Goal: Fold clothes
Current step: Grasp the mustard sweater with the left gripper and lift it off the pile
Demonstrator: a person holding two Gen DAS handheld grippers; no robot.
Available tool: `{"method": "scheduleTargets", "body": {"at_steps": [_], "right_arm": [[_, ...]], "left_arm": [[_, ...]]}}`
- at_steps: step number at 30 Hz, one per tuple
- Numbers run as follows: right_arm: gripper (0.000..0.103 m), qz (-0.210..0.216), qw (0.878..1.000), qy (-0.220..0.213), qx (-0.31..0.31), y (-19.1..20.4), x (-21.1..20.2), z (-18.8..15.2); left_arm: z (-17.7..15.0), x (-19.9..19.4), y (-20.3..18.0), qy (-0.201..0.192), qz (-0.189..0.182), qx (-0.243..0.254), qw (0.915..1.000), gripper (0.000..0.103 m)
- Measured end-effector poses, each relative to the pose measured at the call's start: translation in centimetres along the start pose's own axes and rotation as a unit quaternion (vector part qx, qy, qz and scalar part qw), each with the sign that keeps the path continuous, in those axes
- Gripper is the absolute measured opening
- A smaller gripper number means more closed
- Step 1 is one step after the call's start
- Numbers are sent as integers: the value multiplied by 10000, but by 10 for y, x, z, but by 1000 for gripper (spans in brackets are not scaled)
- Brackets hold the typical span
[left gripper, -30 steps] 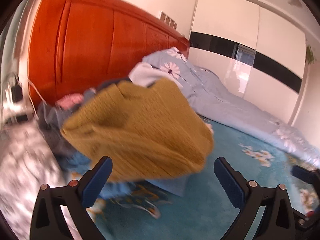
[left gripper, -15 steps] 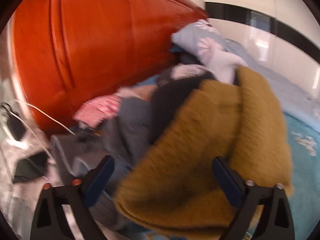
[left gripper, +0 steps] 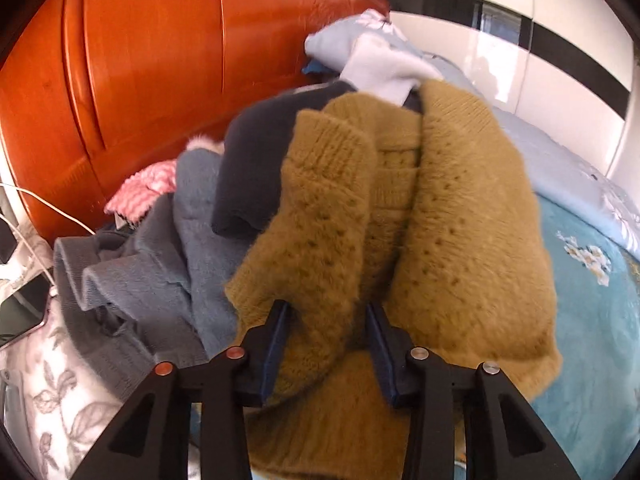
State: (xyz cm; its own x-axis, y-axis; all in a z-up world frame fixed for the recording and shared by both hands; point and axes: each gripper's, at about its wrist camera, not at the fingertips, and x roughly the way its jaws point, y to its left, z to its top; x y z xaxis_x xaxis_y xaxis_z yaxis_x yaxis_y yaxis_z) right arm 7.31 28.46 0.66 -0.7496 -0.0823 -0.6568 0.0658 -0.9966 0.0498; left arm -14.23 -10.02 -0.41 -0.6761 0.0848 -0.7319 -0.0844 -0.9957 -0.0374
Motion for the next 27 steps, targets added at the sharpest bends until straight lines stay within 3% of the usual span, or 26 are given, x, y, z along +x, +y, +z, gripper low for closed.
{"method": "scheduleTargets", "body": {"at_steps": [2,3,8,12,14,19,22,27], "right_arm": [[103,-17,10000,-30,3,-2,-4,-2],[103,-24,10000,-41,9,-3,-5,-2],[103,-46,9998,-133,119,-12,-16,-6],[103,-41,9996,-184,187,-19,-24,-13],[103,-8,9994,-207,285,-24,-26,-17],[103,182,9974,-355,597,-39,-40,-30],[103,140,9964,-483,687,-55,-56,-42],[103,-115,9915,-726,1070,-99,-87,-68]], "left_arm": [[1,-2,-5,-28,36,11,10000,33],[1,-8,-7,-91,45,-18,9999,15],[8,-64,-10,-764,11,-228,9968,12],[33,-147,-19,-1708,-493,-216,9838,10],[47,-166,-32,-1862,-748,-100,9796,6],[84,-190,-109,-1955,-1356,342,9707,6],[98,-188,-171,-1782,-1731,544,9671,6],[70,-178,-298,-1408,-2335,1241,9541,6]]}}
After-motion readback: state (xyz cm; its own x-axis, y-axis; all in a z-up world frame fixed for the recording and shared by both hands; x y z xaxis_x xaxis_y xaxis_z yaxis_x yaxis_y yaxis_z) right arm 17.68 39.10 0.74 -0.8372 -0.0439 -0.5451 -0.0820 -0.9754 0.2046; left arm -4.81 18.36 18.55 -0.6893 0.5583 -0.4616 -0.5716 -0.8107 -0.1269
